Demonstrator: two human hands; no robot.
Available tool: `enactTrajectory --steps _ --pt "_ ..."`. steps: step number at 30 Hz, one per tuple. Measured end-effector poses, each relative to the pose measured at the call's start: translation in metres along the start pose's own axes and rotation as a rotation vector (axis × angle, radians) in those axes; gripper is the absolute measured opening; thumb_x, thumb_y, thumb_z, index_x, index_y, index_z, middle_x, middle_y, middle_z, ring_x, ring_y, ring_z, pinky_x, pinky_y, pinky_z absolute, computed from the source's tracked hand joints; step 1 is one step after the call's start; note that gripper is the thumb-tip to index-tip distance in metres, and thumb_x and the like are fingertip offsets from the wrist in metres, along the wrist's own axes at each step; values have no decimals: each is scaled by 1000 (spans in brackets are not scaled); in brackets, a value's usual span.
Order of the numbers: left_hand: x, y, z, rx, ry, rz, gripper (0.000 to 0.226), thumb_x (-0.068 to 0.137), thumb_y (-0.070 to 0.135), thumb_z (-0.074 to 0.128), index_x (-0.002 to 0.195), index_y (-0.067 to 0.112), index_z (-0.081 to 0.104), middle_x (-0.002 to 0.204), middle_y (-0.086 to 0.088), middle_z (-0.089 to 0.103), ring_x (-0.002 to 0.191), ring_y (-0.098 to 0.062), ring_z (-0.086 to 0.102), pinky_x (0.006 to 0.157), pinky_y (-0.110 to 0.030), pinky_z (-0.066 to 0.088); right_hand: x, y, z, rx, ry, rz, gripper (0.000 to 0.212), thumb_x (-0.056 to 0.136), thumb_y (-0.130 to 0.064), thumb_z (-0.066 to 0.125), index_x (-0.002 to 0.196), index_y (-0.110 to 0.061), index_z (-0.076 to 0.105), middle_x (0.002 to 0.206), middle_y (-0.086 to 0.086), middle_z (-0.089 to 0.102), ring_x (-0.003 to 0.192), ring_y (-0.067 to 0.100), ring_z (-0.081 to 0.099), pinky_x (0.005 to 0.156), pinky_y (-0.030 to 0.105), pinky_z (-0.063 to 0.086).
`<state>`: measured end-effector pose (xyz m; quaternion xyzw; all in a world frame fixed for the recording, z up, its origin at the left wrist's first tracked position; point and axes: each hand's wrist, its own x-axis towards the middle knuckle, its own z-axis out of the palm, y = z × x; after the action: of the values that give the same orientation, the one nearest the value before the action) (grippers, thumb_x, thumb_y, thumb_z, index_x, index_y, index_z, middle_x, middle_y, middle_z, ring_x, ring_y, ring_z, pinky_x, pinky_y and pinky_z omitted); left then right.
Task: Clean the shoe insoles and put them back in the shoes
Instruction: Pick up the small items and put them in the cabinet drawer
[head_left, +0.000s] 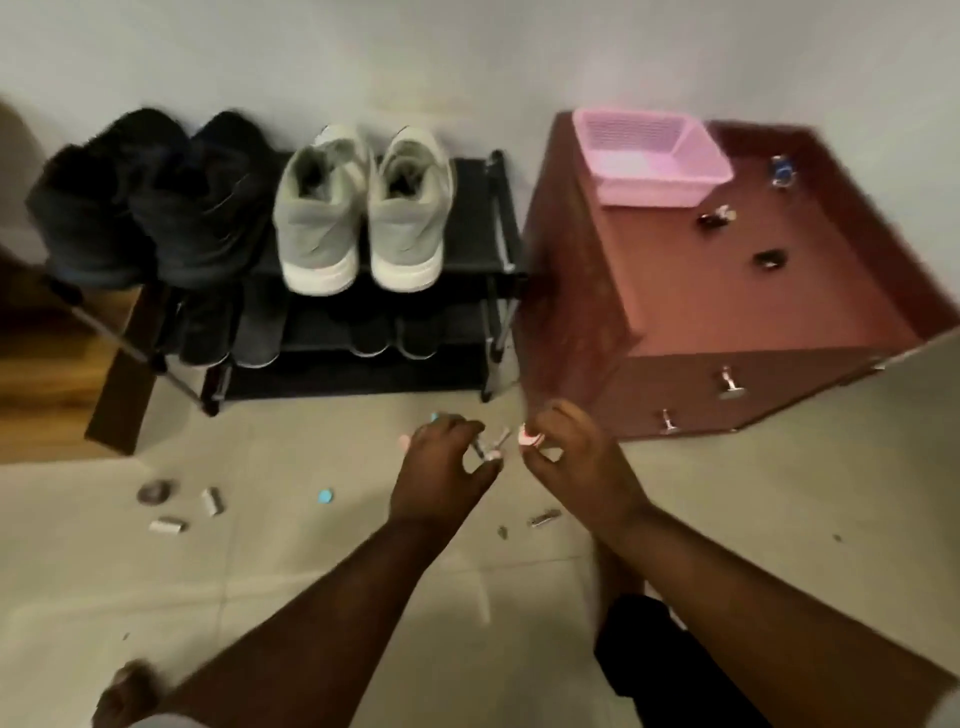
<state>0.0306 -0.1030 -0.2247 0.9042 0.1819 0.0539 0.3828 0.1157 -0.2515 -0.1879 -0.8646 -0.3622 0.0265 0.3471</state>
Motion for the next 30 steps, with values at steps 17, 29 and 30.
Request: enactTrajectory --steps 17,29,30 --pt "185 219 70 759 -65 256 56 90 30 63 141 28 40 130 -5 58 132 -32 39 114 -60 8 92 172 -132 -139 257 377 4 79 -14 68 79 -10 66 89 11 67 82 28 62 73 39 52" --pt "151 193 53 466 53 309 58 86 37 68 139 26 49 148 -8 40 143 -28 27 119 -49 7 55 134 -123 -115 354 236 13 75 -1 69 87 -6 70 89 12 66 83 26 59 71 29 45" --pt "131 184 45 387 114 316 52 87 37 68 135 24 53 144 -7 45 139 -26 33 118 -47 14 43 118 -117 -97 348 185 10 74 0 69 83 -5 69 84 11 65 78 25 59 68 28 43"
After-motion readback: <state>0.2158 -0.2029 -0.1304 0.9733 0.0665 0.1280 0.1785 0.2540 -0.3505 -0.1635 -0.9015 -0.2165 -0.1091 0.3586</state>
